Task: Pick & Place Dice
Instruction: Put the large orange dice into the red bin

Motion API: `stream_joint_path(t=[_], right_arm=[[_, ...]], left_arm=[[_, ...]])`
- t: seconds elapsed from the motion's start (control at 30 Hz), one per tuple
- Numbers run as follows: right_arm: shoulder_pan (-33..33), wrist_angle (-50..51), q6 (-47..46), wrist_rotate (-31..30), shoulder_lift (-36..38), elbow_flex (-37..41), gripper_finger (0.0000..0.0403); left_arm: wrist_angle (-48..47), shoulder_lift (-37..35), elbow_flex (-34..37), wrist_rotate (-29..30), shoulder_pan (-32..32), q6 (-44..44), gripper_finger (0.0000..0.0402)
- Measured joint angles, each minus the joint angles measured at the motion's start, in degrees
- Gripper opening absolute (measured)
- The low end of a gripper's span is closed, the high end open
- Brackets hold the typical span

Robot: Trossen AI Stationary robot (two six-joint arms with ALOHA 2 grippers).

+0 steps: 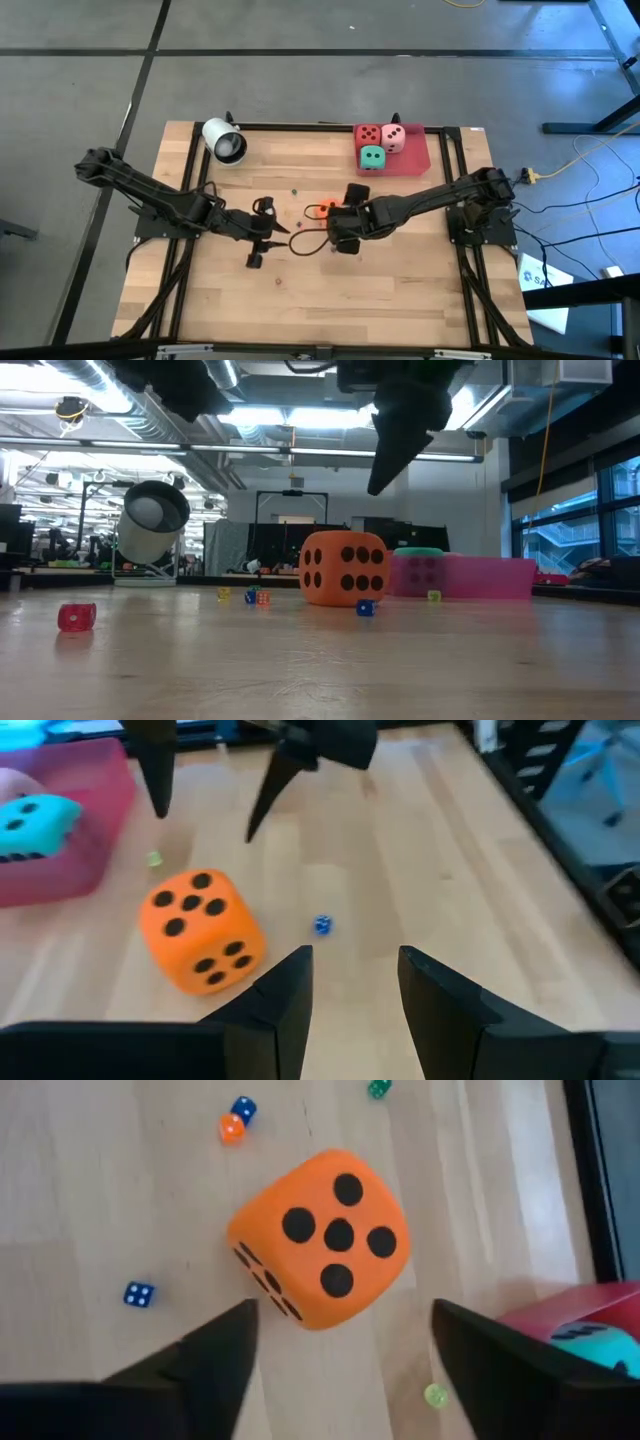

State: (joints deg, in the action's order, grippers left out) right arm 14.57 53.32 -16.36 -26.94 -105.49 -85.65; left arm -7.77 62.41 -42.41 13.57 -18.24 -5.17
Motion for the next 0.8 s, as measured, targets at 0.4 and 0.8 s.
stream_joint_path(t=[0.4, 0.8], right_arm=[[4.70, -3.85, -8.72, -8.46, 2.68, 14.32, 0.0372], [8.00, -42.18, -14.46, -8.01, 20.26, 42.81, 0.0338]], left_arm=[[-2.05, 6.64, 0.00, 4.89, 3.13, 3.42, 0.0143], [9.07, 15.41, 0.00, -6.10, 15.58, 9.40, 0.0143]])
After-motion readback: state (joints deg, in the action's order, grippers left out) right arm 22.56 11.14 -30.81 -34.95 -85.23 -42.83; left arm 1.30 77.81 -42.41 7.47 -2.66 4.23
